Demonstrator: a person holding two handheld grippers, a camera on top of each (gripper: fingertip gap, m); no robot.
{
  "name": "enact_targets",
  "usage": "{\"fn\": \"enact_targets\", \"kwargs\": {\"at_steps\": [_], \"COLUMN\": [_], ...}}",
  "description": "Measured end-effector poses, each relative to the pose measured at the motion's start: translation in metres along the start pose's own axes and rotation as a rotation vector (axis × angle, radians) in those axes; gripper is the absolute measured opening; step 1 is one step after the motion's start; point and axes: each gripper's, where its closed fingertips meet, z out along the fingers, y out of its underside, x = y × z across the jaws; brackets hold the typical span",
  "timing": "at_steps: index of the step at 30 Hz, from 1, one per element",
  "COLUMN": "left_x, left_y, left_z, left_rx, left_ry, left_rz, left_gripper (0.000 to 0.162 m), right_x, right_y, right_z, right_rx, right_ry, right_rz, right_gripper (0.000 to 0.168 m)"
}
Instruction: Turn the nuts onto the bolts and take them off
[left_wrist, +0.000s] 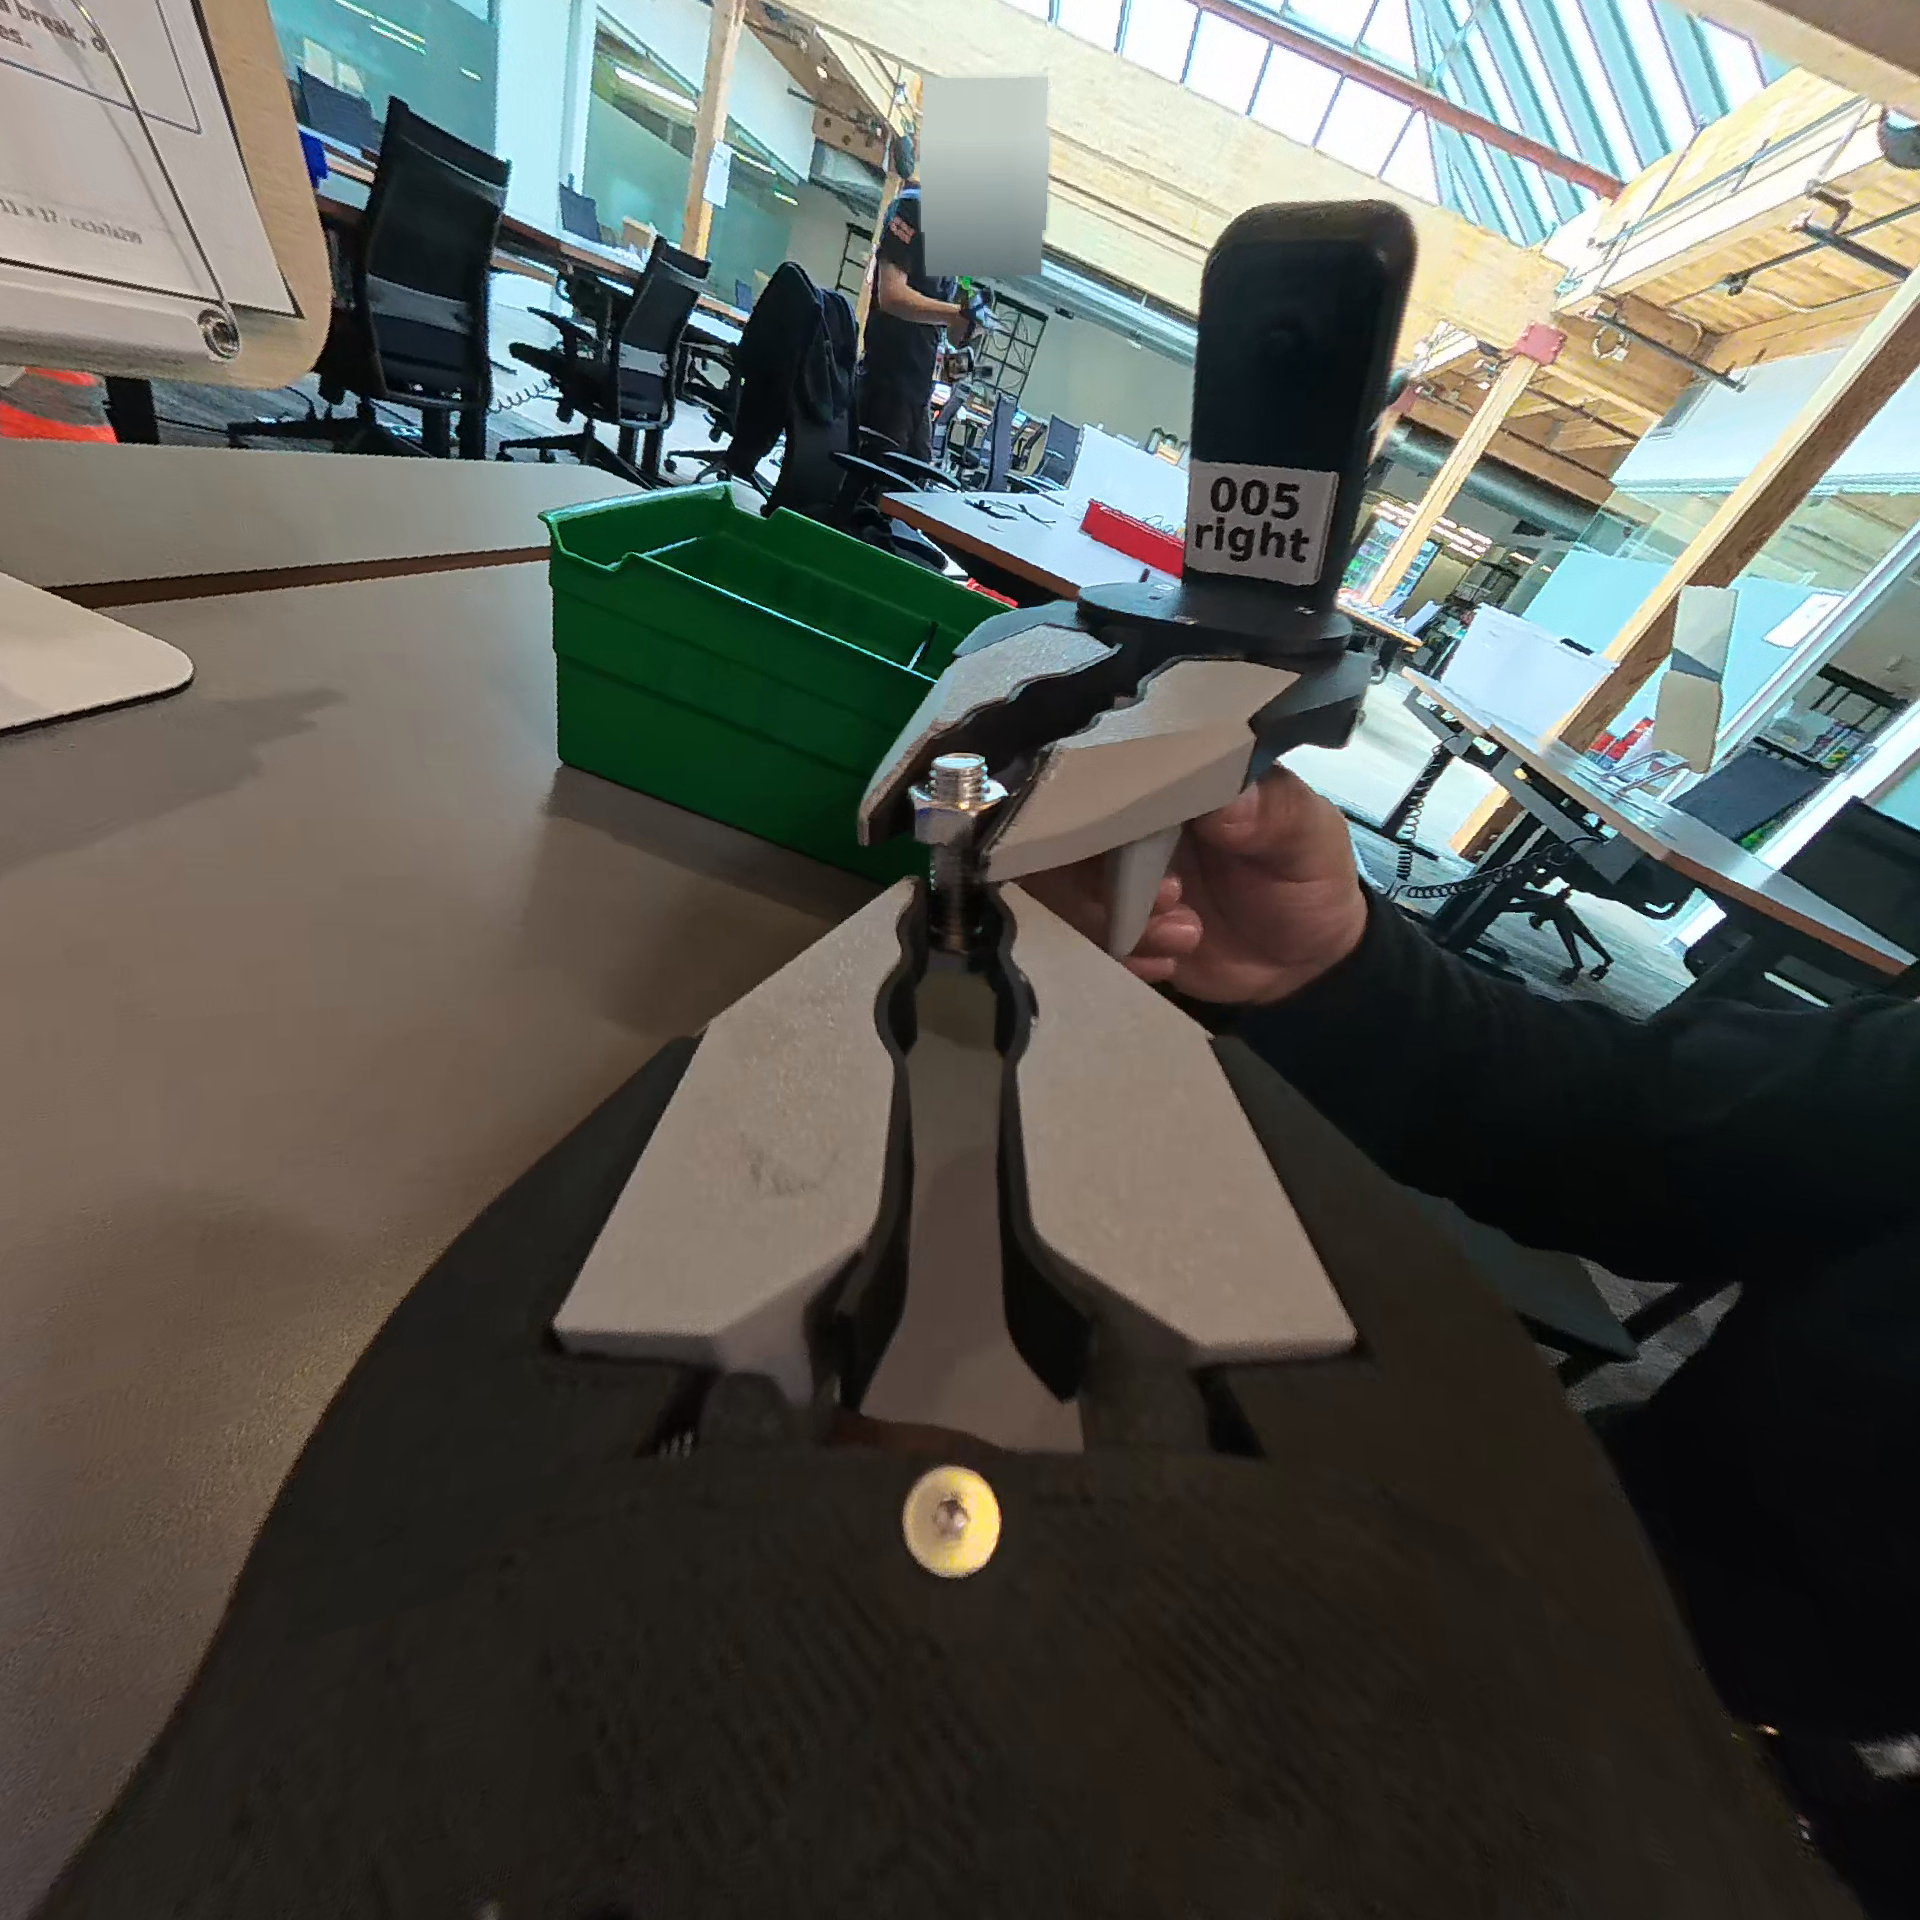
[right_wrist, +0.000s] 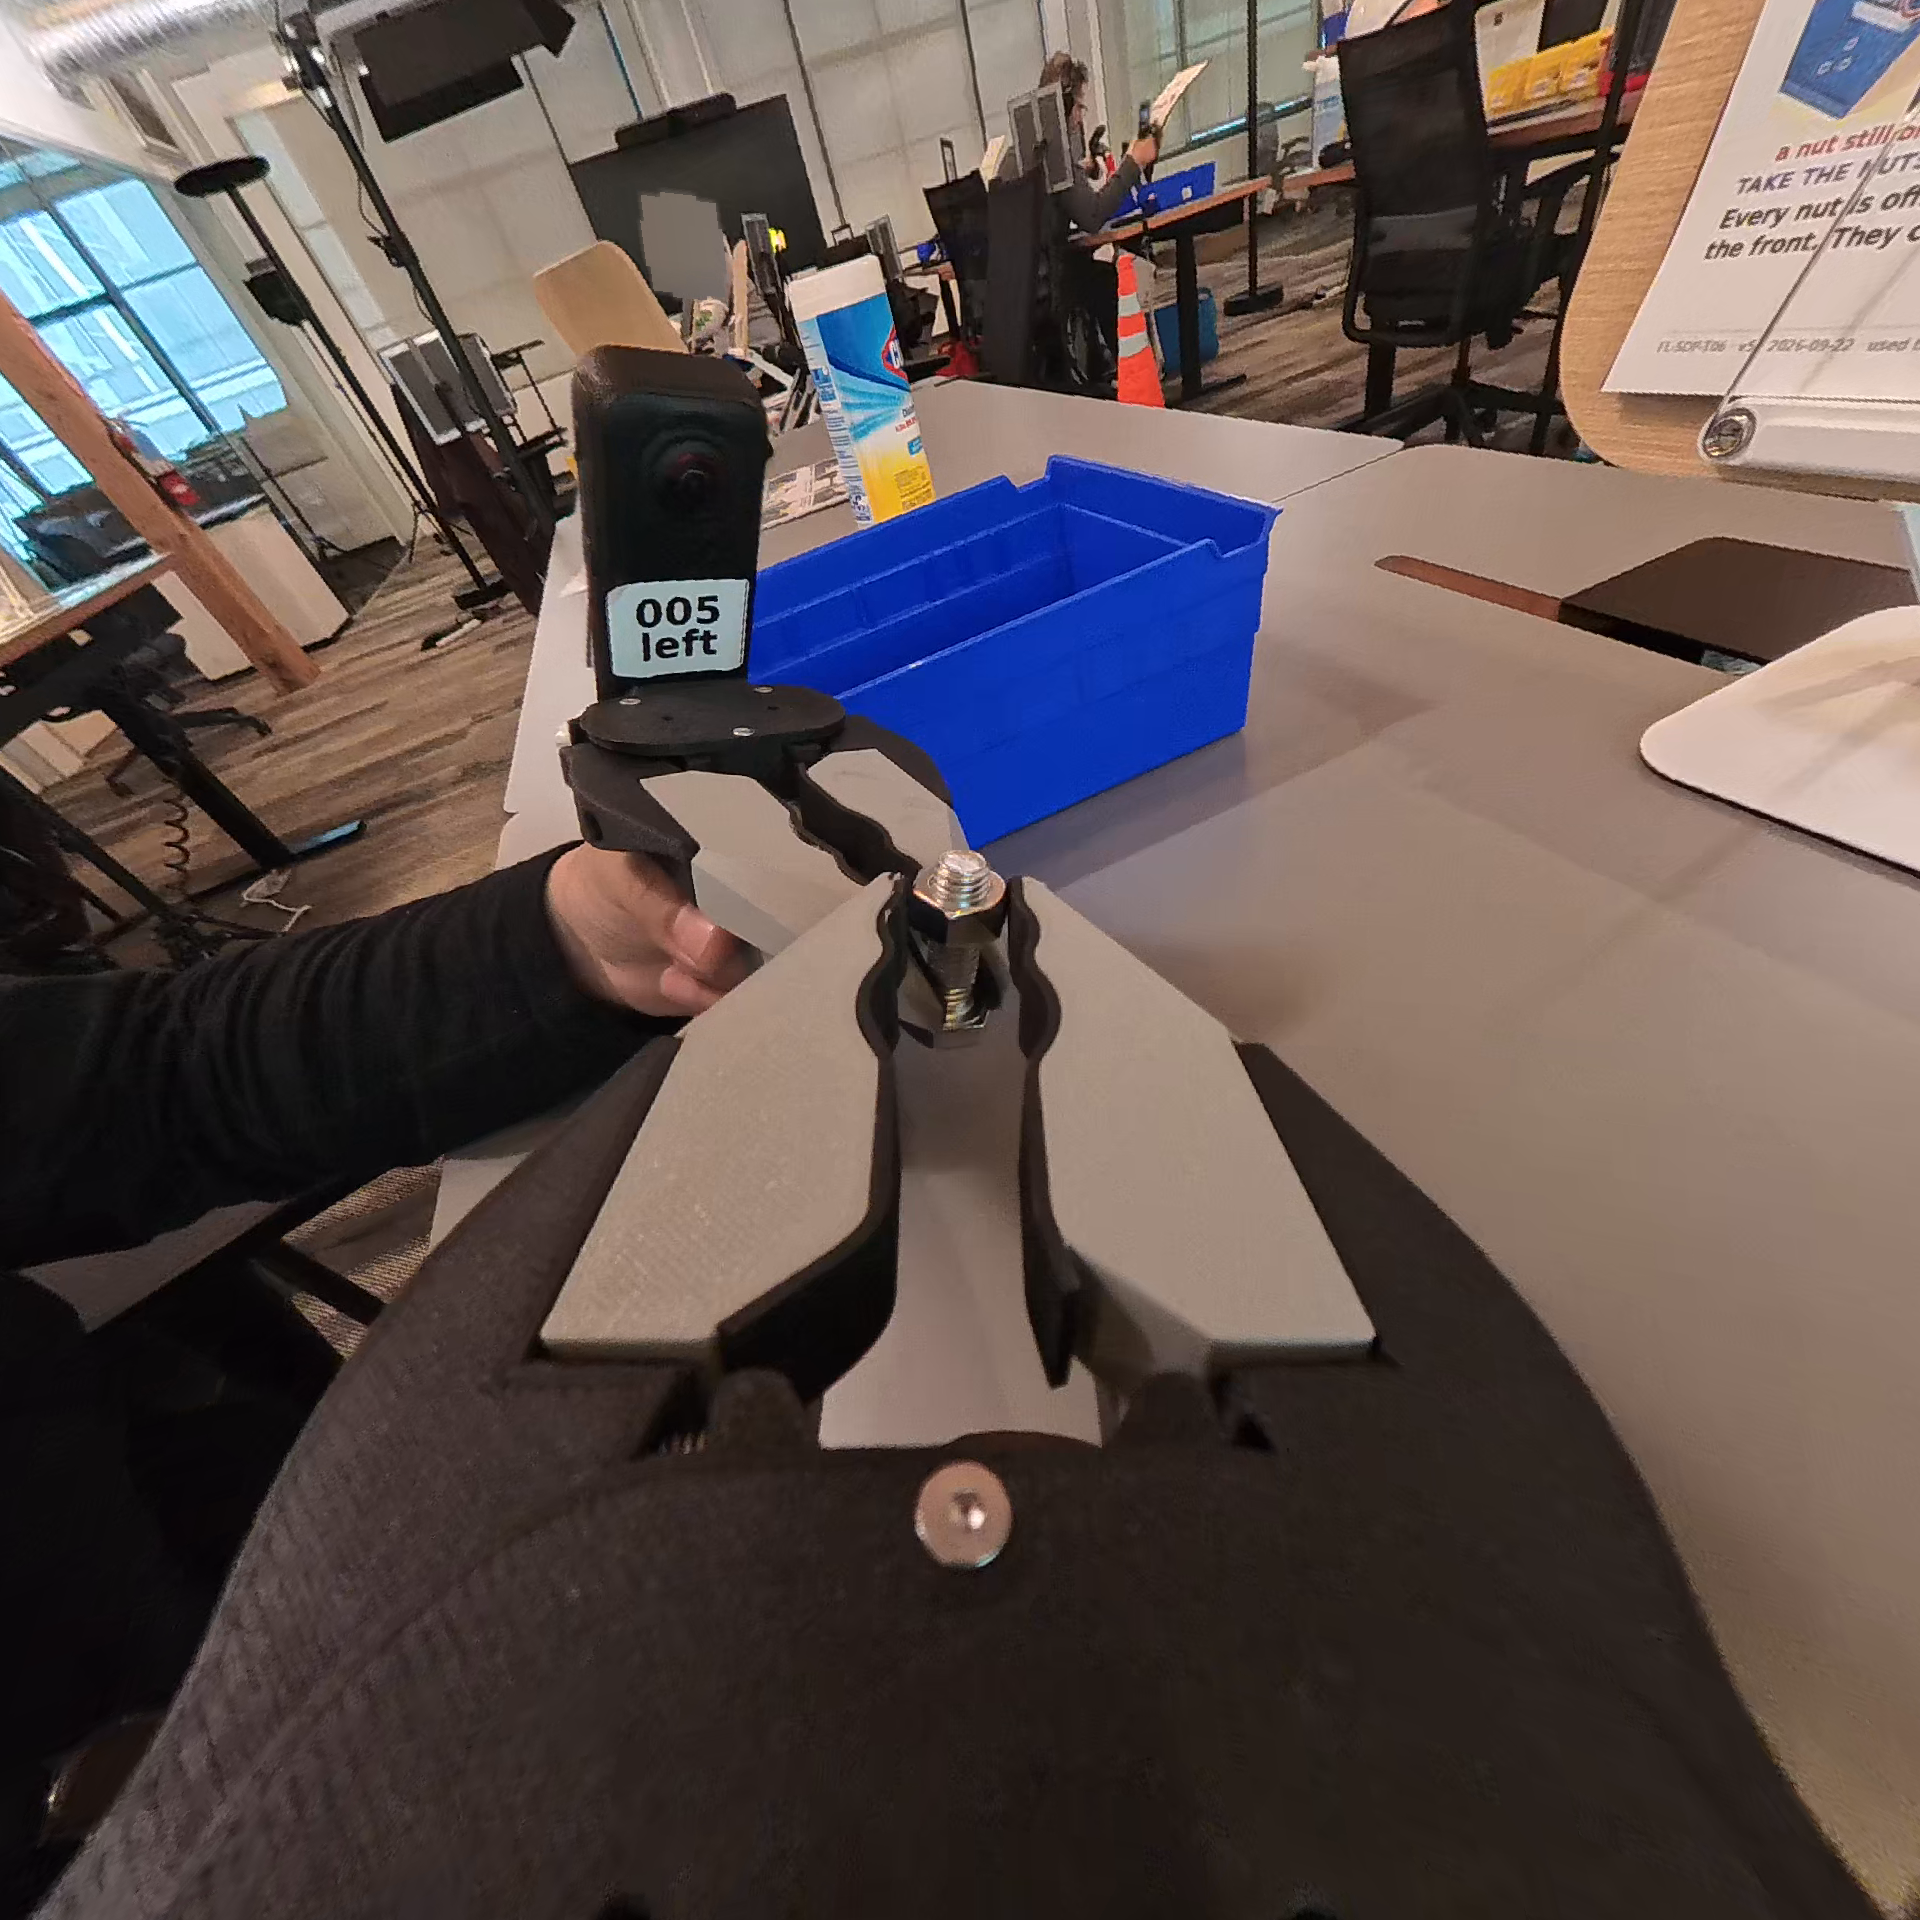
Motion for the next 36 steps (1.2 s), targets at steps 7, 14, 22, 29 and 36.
{"fn": "enact_targets", "kwargs": {"at_steps": [7,14,22,29,36], "left_x": [-0.001,-0.005,-0.021,-0.006,-0.01], "left_y": [0.001,0.002,-0.007,0.001,-0.006], "left_z": [0.001,0.001,-0.007,0.001,-0.003], "left_rx": [0.002,-0.01,0.031,-0.02,0.014], "left_ry": [-0.01,-0.053,-0.15,-0.104,-0.126], "left_rz": [0.009,0.056,0.063,0.115,0.107], "left_gripper": [0.007,0.007,0.007,0.006,0.006], "right_x": [0.0,0.001,0.009,-0.006,0.0], "right_y": [0.001,-0.006,-0.006,-0.003,-0.009], "right_z": [0.003,-0.004,-0.007,0.003,-0.001], "right_rx": [0.008,0.047,0.059,0.061,0.086], "right_ry": [-0.007,-0.002,0.015,-0.03,0.016], "right_rz": [0.026,0.013,0.035,-0.011,-0.028], "right_gripper": [0.016,0.018,0.034,0.033,0.035]}}
